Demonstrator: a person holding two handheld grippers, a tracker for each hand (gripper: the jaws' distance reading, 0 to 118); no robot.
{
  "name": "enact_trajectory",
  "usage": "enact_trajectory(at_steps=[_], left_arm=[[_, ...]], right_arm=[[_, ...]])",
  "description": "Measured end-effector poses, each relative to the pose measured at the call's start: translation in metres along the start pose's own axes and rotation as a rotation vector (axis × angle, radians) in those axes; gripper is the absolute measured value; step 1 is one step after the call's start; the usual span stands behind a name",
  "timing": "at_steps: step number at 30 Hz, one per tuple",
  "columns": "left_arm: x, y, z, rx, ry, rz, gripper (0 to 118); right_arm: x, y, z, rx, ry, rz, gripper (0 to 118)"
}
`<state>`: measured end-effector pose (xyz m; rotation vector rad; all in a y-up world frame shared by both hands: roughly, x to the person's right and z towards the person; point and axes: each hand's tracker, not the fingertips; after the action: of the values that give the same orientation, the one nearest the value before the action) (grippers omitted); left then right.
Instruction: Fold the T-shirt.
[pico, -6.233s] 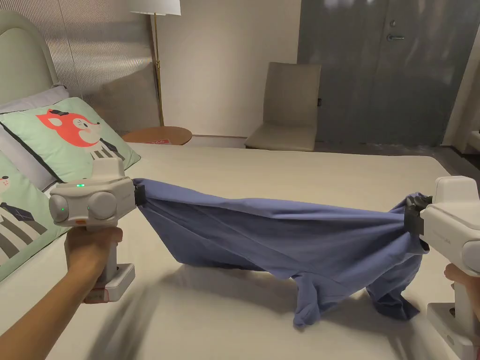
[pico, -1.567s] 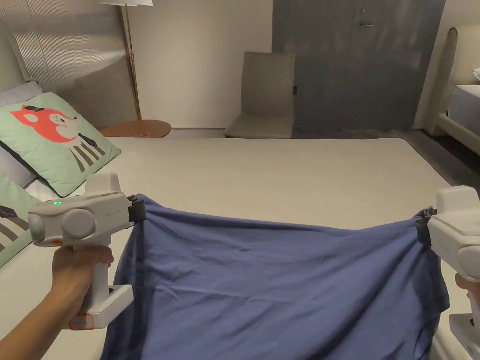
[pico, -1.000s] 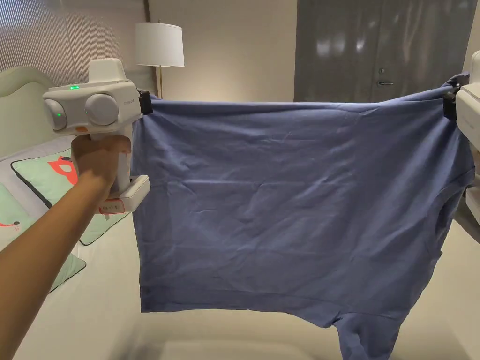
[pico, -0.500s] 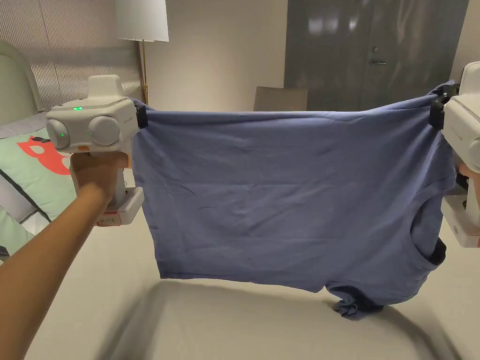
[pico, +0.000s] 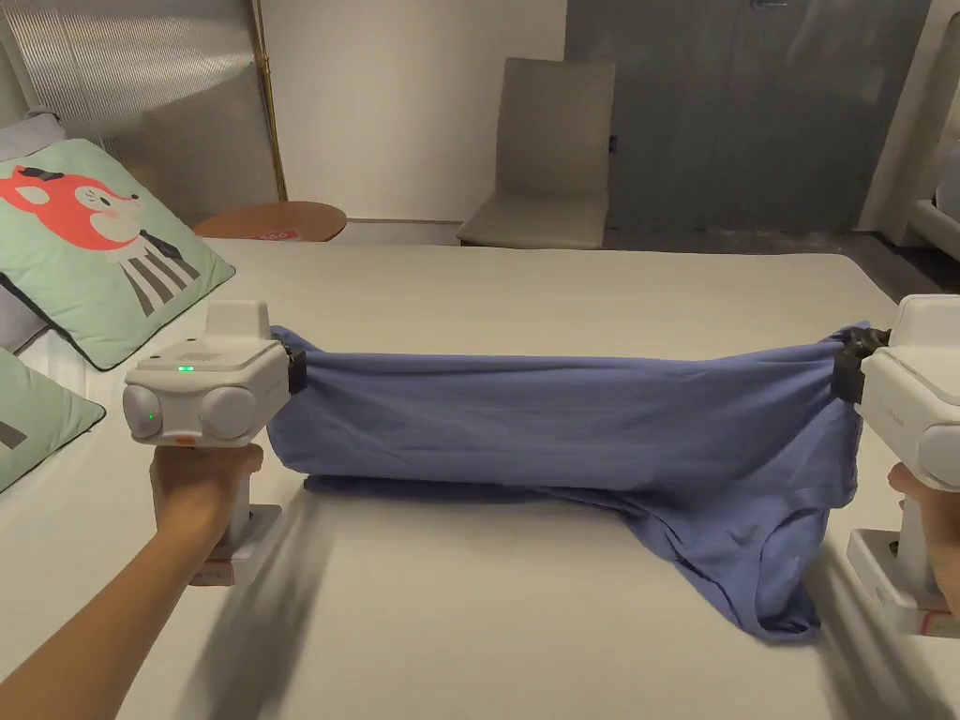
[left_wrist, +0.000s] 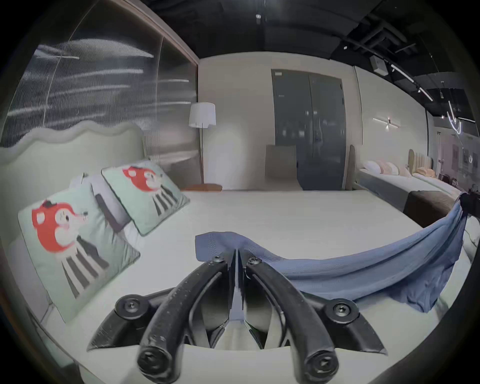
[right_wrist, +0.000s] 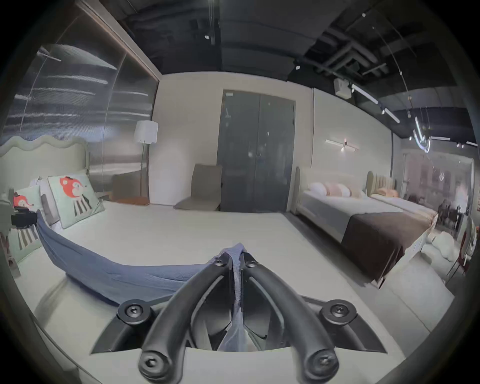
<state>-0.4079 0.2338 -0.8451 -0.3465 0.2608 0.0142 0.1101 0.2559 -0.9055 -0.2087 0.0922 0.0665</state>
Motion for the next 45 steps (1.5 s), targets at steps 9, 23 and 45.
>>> enact_trajectory(at_steps=[9, 23, 45], left_arm=[[-0.028, -0.121, 0.083, -0.16, -0.015, 0.031, 1], [-0.073, -0.21, 0.224, -0.242, -0.032, 0.04, 1], [-0.073, -0.227, 0.262, -0.389, 0.014, 0.174, 105]], right_arm=[[0.004, -0.083, 0.084, -0.145, 0.105, -0.028, 4], [0.015, -0.166, 0.255, -0.271, 0.161, -0.189, 4], [0.0, -0.185, 0.298, -0.479, 0.032, -0.13, 93]])
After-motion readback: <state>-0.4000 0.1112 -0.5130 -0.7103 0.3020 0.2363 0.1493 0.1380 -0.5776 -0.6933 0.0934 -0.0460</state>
